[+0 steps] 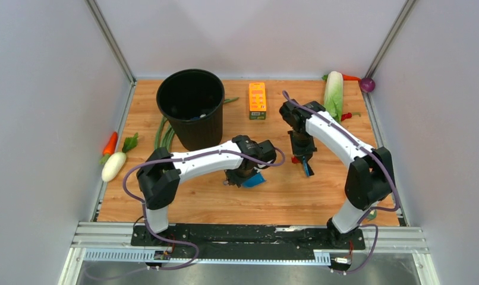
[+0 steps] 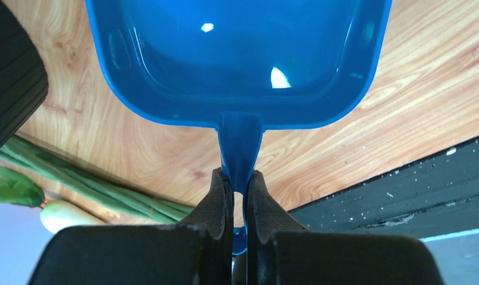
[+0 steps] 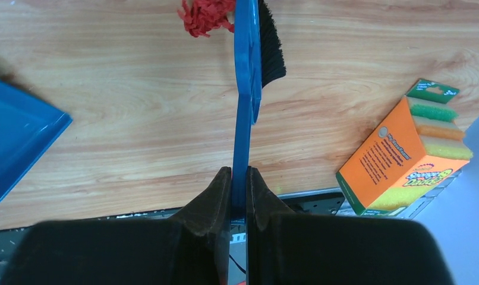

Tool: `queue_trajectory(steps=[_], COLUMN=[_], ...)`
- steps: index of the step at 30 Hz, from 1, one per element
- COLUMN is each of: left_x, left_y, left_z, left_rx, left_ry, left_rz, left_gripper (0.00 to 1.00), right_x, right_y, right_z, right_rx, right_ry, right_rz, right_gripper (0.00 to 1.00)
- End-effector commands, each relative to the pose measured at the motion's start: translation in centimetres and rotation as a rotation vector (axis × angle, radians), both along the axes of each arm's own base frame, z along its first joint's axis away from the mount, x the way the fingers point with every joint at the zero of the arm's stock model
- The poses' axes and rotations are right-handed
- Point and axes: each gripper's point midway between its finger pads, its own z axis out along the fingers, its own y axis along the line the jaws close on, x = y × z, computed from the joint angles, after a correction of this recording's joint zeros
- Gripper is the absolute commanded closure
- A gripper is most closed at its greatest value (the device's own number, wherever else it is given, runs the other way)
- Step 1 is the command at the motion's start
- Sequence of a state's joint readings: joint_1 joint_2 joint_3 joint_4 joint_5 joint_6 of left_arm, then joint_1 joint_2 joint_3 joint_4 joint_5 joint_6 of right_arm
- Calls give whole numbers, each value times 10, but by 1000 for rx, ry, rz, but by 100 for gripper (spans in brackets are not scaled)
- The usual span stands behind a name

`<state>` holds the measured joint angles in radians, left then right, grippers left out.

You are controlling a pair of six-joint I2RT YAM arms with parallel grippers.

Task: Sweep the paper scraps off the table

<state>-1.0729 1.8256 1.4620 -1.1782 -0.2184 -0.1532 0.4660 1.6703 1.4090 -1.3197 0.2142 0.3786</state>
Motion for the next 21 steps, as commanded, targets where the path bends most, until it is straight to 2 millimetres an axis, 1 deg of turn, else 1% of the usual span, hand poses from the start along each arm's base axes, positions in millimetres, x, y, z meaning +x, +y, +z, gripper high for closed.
queue_trajectory(steps=[1, 5, 9, 15, 21], left_x=[8, 7, 7, 1, 3], left_y=[-17, -23, -19, -19, -16], left_z=[-8, -15, -22, -36, -36], left_rx=[-33, -63, -55, -56, -56], left_ry=[7, 19, 17, 50, 32], left_rz=[-30, -70, -90, -89, -94], left_gripper=[100, 100, 100, 100, 100], right_x=[6, 2, -1, -1, -1], right_y=[40, 59, 81, 102, 120], right_z=[-4, -8, -8, -4, 2], right_rx=[102, 112, 122, 129, 168], right_ry=[-1, 17, 13, -12, -47], right_rz=[108, 170, 243, 320, 402], right_gripper=[100, 100, 100, 100, 100])
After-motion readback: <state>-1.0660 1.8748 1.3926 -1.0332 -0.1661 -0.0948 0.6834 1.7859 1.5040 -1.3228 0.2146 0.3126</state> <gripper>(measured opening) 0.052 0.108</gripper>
